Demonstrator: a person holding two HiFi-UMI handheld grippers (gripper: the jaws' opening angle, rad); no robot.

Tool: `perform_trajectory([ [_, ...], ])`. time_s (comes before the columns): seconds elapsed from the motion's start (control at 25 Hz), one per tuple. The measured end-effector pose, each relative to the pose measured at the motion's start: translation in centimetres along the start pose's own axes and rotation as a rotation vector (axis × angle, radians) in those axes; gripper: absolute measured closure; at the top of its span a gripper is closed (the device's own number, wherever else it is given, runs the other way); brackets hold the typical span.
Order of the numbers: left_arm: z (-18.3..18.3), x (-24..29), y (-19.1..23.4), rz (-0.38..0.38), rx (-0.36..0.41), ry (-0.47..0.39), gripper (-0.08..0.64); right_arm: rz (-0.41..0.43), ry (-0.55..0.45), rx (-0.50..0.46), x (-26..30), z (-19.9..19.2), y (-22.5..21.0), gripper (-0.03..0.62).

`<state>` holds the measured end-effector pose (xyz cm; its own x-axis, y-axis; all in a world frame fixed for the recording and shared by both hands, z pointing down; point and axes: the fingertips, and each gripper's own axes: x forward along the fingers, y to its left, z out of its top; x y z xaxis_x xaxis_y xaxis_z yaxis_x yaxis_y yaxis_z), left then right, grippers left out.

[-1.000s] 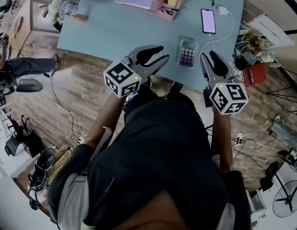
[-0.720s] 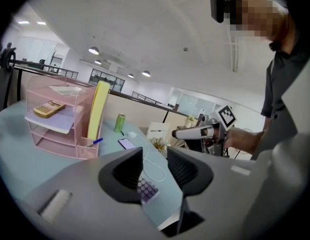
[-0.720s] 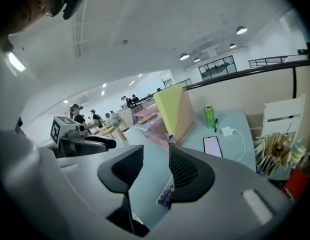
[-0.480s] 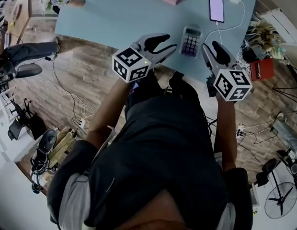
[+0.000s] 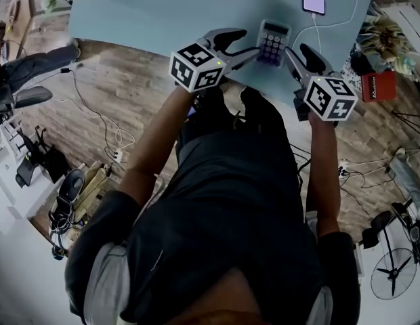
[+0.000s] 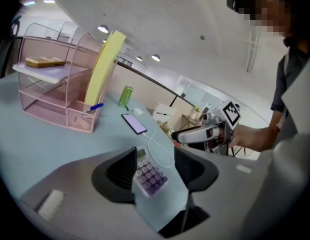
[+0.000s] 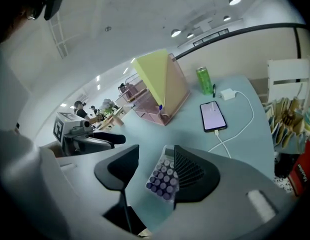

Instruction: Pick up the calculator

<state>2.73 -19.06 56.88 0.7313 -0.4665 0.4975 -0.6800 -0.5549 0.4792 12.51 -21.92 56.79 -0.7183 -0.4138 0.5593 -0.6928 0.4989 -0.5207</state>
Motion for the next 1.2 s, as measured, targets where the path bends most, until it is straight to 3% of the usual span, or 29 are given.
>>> perform_trajectory([
  [0.48, -4.5, 6.1, 3.4, -0.013, -0.070, 0.150, 0.276, 0.035, 0.152, 0.099, 4.8, -4.5, -3.6, 0.358],
  [1.2, -9.1, 9.6, 5.2, -0.023, -0.094, 0.326, 0.264, 0.037, 0.296, 0.078, 8.4, -8.8, -5.3, 0.348],
])
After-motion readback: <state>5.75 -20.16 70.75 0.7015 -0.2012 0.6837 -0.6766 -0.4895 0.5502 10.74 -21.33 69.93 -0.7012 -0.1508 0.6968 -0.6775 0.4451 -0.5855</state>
